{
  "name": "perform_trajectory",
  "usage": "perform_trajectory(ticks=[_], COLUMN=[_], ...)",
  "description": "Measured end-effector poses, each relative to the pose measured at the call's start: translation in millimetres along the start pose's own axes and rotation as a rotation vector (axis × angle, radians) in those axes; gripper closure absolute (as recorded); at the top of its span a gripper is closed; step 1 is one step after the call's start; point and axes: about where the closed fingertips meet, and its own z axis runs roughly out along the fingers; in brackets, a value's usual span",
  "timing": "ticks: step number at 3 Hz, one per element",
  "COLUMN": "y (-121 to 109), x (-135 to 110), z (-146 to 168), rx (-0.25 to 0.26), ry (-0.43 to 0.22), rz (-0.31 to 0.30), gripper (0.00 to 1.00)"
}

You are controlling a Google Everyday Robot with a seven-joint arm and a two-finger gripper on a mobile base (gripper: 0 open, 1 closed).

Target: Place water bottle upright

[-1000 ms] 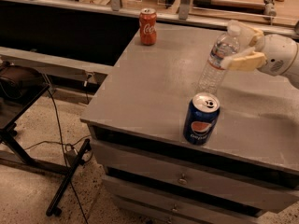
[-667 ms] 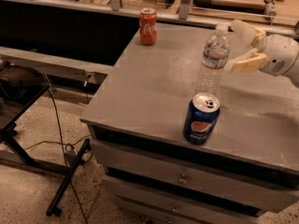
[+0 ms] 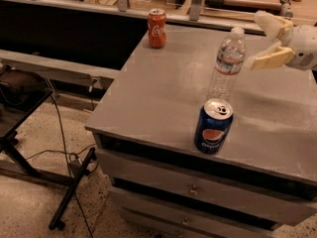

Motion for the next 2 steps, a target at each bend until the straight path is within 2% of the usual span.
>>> perform_trajectory(ticks=[1,2], y=[-13.5,-13.5], x=[-15.4,-15.4], z=[-14.9,-14.8], rx=[0.055,0.055], ry=[0.096,0.096], rz=[-0.021,-0.021], gripper=[0.0,0.0])
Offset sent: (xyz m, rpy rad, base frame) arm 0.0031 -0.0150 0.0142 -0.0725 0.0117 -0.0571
